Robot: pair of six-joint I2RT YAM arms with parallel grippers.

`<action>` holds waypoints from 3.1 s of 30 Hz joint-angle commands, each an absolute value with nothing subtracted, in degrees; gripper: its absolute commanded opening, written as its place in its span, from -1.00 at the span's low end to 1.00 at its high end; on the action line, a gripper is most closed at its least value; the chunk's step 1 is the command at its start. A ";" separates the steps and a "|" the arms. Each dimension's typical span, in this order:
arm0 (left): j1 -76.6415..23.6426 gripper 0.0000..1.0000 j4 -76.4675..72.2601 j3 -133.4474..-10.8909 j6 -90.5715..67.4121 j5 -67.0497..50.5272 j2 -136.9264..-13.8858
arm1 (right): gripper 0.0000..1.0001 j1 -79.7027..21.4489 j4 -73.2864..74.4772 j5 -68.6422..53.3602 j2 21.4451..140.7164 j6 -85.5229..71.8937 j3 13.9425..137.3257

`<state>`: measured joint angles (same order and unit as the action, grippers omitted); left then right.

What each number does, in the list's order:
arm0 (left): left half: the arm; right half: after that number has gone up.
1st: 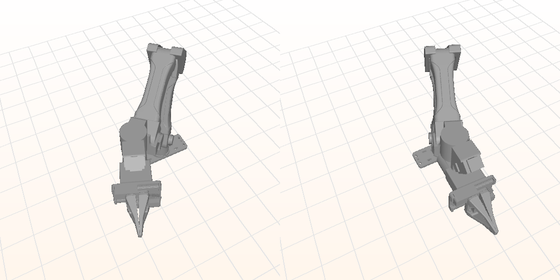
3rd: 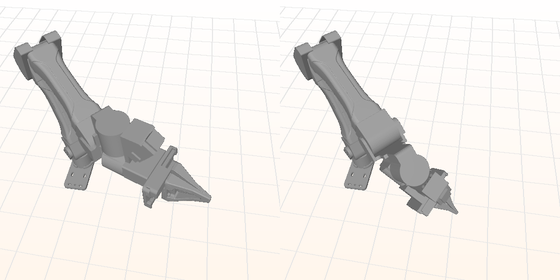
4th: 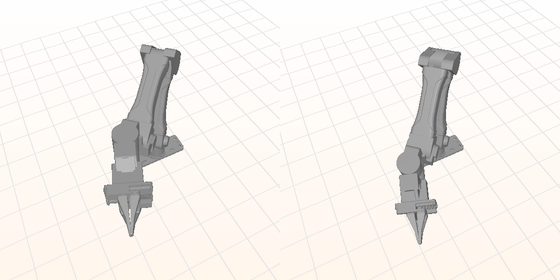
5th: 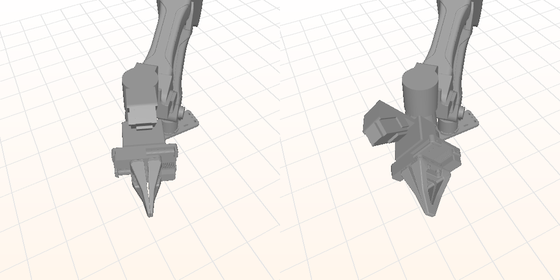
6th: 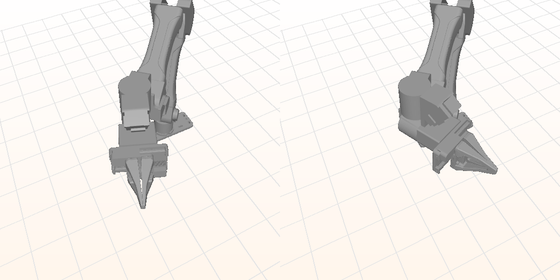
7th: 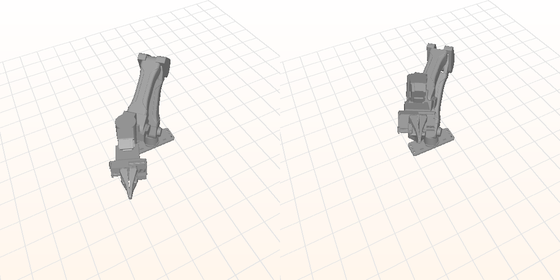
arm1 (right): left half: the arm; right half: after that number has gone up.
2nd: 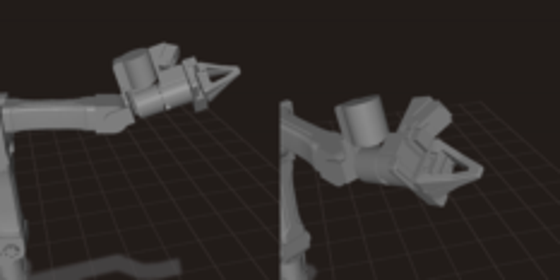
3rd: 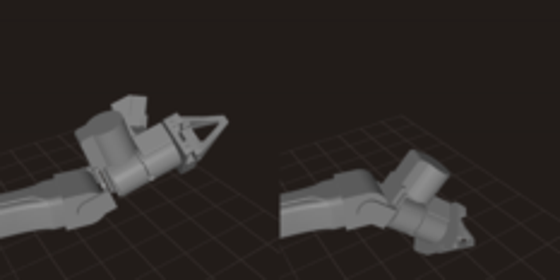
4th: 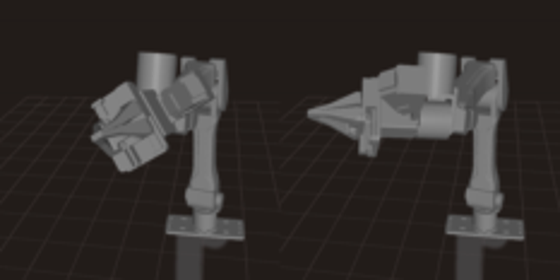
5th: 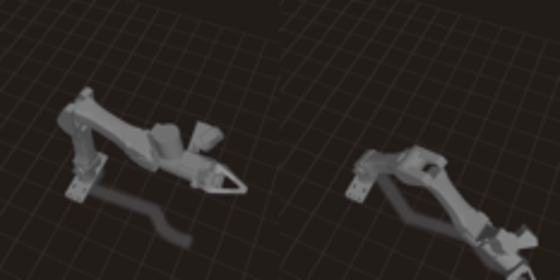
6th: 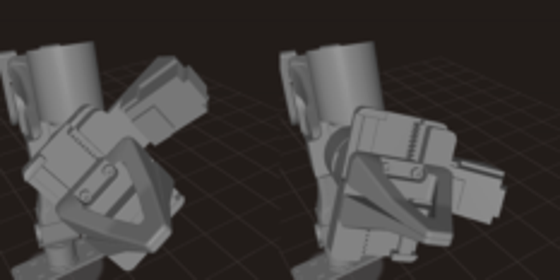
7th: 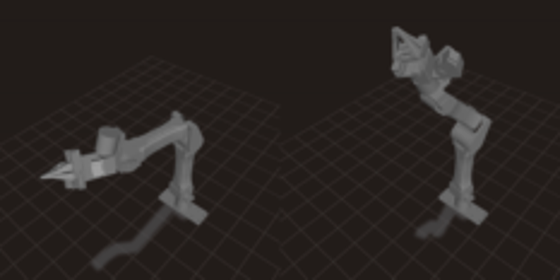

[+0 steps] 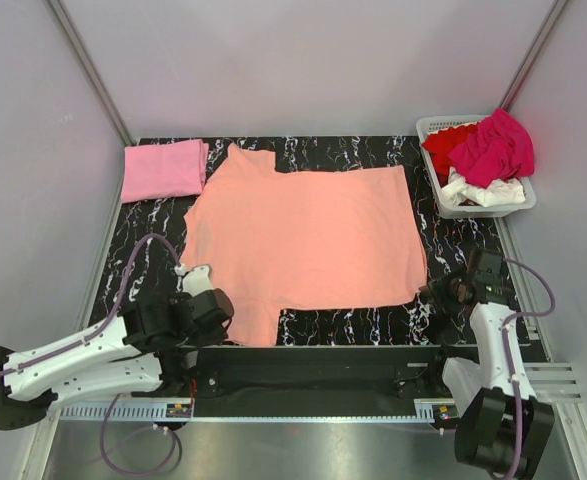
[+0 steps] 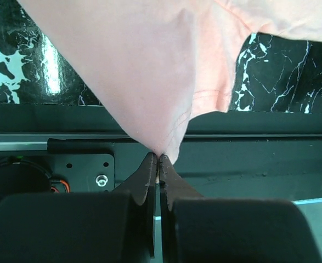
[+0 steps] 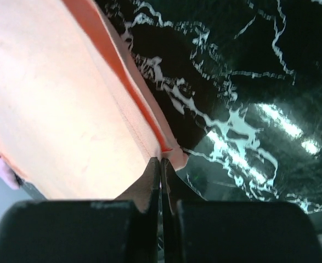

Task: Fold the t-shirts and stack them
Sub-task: Fold the tshirt

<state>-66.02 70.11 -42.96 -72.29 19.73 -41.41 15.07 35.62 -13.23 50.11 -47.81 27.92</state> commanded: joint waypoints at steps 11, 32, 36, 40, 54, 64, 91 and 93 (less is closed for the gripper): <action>-53.55 -1.00 69.09 -57.21 -51.35 20.40 -52.73 | -1.00 15.21 39.65 -15.91 51.04 -46.85 35.94; -24.70 -1.00 58.36 -78.13 -22.33 12.39 -76.55 | -1.00 15.21 29.09 -17.75 74.17 -47.37 50.88; -22.86 -1.00 58.54 -82.35 -20.66 12.39 -80.15 | -1.00 15.21 28.39 -17.58 76.99 -47.72 53.34; -20.83 -1.00 58.45 -84.81 -19.34 12.57 -82.96 | -1.00 15.21 27.95 -17.49 79.79 -47.99 55.19; -17.49 -1.00 58.62 -92.11 -16.44 13.01 -92.98 | -1.00 15.21 25.40 -16.08 87.80 -48.25 58.88; -16.17 -1.00 57.48 -93.78 -15.12 13.71 -97.99 | -1.00 15.21 24.09 -15.38 93.33 -47.72 61.44; -13.89 0.57 43.71 -65.44 -28.91 4.76 -78.68 | 0.48 10.29 24.00 -17.31 82.88 -38.67 53.99; -13.80 0.56 41.50 -61.63 -30.41 3.87 -77.61 | 0.43 9.93 22.68 -18.10 84.01 -38.58 52.30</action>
<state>-13.98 49.17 -67.11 -26.20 8.14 -78.54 11.03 24.75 -16.75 82.37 -40.23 55.57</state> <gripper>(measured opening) 0.785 0.728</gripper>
